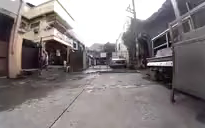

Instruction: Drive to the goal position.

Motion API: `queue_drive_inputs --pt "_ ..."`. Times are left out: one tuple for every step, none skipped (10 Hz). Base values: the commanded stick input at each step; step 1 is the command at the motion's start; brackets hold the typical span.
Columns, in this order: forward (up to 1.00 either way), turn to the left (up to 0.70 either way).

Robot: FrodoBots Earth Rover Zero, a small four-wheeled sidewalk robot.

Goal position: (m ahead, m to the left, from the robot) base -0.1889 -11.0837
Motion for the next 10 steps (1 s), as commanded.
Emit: queue_drive_inputs --pt "0.7 0.0" --pt "0.7 0.0" --pt "0.7 0.0" --pt "0.7 0.0" --pt "0.7 0.0" --pt "0.7 0.0" --pt "0.7 0.0" --pt "0.7 0.0" --pt "0.7 0.0" --pt "0.7 0.0"
